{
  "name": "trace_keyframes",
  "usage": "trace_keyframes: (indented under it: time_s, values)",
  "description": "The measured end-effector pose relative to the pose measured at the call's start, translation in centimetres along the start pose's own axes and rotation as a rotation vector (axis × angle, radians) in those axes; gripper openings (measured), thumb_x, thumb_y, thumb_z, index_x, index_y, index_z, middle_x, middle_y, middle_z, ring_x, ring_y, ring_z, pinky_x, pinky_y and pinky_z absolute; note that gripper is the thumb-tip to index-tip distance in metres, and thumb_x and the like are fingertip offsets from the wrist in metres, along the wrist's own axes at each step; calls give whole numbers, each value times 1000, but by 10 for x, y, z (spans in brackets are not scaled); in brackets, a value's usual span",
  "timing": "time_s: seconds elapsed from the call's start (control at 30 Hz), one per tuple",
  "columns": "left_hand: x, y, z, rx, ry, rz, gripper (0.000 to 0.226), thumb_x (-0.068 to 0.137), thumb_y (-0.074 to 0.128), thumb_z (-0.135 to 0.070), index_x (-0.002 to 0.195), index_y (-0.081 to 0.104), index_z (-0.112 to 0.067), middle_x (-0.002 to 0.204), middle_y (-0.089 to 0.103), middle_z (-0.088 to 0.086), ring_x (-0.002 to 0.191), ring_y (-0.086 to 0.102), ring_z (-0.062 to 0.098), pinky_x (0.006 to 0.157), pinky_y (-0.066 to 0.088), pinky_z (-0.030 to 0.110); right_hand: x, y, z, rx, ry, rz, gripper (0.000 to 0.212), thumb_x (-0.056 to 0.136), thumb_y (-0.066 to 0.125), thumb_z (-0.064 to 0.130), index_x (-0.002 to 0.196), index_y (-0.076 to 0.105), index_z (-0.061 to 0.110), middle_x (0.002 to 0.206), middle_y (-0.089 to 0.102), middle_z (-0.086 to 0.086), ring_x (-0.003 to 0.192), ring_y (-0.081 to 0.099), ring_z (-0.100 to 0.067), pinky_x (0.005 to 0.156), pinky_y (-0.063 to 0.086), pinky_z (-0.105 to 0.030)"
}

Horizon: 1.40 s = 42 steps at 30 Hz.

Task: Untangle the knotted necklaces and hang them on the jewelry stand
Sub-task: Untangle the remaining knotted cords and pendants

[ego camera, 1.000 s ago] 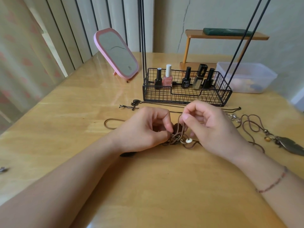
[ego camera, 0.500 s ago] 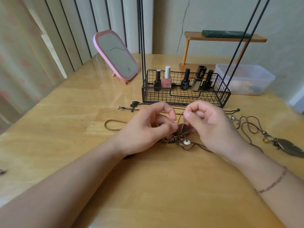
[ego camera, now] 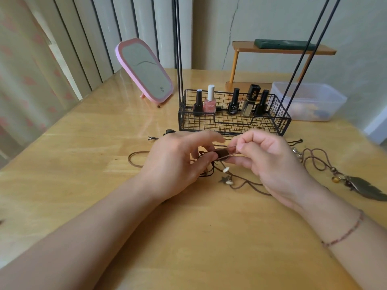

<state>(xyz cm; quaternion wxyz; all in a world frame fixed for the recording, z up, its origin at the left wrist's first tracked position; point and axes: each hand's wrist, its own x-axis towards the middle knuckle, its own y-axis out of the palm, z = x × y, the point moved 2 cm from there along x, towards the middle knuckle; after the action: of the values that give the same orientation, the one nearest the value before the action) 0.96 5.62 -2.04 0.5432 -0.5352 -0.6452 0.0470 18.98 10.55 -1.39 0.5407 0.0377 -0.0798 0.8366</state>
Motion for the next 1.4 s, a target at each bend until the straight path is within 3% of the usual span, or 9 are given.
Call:
trace_keyframes:
  time_s: [0.1,0.23,0.5,0.63,0.9,1.1,1.17,1.3,1.4]
  values:
    - [2,-3,-4,80,86,-51,26,91,69,-20,114,59,-27,87,66,-13,67,56,12,57,51,36,0,0,2,130,36,16,28,98,45,-6,76,60,2,91,69,-11,94,72,-25,88,59,-37]
    - [4,-1,-8,212,229,-14,17,94,66,-14,109,70,-21,94,71,-4,78,66,24,56,53,38,1,0,1,182,52,23,27,98,44,-7,78,62,0,97,65,-15,99,68,-28,86,59,-34]
    - [2,0,-7,92,227,-74,27,84,61,8,101,74,-8,96,73,4,81,70,21,59,58,36,2,-1,1,414,149,41,22,98,42,-4,87,61,-2,93,68,-14,96,69,-28,81,60,-35]
    - [3,4,-7,50,171,-41,28,87,64,5,109,75,-9,98,74,3,85,70,17,71,58,25,2,-2,-1,440,182,30,19,99,43,-2,94,61,-4,94,69,-18,98,70,-30,82,60,-36]
    - [3,9,-11,89,112,14,27,90,64,-7,114,73,-13,95,74,2,82,71,22,66,59,37,3,-3,-3,414,189,28,18,98,45,-2,104,60,-8,96,68,-21,94,70,-28,77,60,-33]
    - [3,9,-5,107,-18,106,11,86,67,-22,96,67,-24,102,60,-10,78,60,15,65,54,35,2,-1,-7,275,173,40,22,98,47,-1,85,64,0,97,67,-14,95,68,-23,94,57,-41]
    - [2,4,1,-41,-96,70,7,87,66,-23,93,62,-24,105,55,-10,83,55,11,69,49,27,4,-4,-9,162,174,-2,23,98,49,2,86,68,2,95,71,-8,99,68,-21,99,54,-41]
    - [3,-6,13,-474,-366,-103,5,89,62,-22,90,58,-24,83,61,-14,76,56,6,66,44,19,5,-10,-11,-394,85,-104,22,93,59,18,76,72,20,92,75,4,96,68,-16,95,53,-46]
    - [4,-9,17,-691,-414,-220,11,94,59,-8,91,53,-17,75,64,-9,71,57,8,66,46,19,2,-7,-8,-509,25,-75,19,91,58,24,78,71,20,89,75,3,89,67,-14,89,54,-39]
